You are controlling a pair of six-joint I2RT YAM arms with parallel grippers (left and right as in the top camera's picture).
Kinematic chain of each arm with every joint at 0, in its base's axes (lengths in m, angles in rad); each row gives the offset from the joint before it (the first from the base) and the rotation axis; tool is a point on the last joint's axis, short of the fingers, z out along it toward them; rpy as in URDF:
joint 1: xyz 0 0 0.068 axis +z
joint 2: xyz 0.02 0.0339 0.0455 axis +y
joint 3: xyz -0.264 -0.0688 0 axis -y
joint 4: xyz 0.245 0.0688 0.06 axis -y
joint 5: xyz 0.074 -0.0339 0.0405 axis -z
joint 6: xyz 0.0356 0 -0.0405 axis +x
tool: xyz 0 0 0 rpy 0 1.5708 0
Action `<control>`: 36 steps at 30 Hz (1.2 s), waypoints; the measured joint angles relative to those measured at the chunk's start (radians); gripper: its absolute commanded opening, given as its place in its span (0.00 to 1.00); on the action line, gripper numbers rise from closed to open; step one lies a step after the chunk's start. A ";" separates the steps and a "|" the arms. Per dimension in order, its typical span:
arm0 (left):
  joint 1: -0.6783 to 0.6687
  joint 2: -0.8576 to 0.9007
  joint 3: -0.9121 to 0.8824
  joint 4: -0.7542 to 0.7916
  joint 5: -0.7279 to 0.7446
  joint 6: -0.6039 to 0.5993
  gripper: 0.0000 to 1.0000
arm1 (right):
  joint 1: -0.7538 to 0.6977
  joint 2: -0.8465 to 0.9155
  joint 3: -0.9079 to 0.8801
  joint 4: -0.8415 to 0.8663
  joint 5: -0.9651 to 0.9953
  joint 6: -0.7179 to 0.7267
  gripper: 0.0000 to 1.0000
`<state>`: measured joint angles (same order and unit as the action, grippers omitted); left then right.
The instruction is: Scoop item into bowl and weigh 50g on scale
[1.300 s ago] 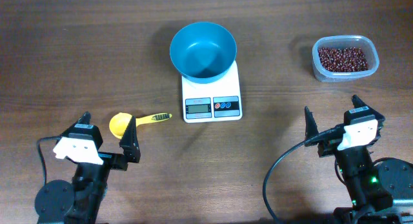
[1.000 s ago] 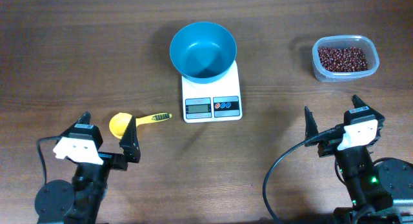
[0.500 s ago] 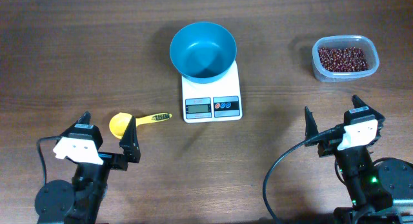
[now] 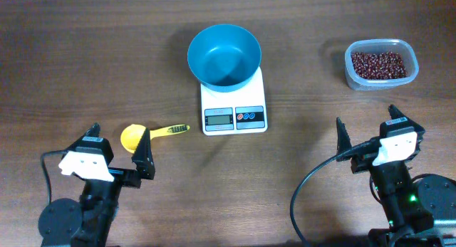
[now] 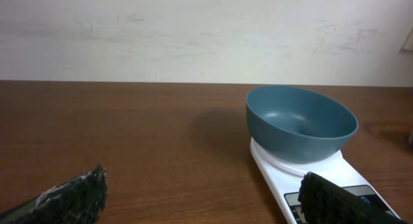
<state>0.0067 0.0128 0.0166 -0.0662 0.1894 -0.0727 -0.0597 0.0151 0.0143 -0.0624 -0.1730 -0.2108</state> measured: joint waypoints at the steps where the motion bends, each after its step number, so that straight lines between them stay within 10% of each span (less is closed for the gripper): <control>1: 0.000 0.000 0.000 0.000 0.000 0.000 0.99 | 0.000 0.000 0.000 0.000 0.000 0.000 0.99; 22: 0.000 0.000 0.016 0.019 -0.029 0.000 0.99 | 0.000 0.000 0.000 0.000 0.000 0.001 0.99; 28: 0.000 0.097 0.336 -0.178 -0.034 0.013 0.99 | 0.000 0.000 0.000 0.000 0.000 0.000 0.99; 36: 0.000 0.745 0.896 -0.669 -0.038 0.027 0.99 | 0.002 -0.001 0.000 0.001 0.000 0.000 0.99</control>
<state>0.0067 0.7574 0.9131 -0.7353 0.1513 -0.0452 -0.0582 0.0139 0.0139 -0.0612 -0.1730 -0.2104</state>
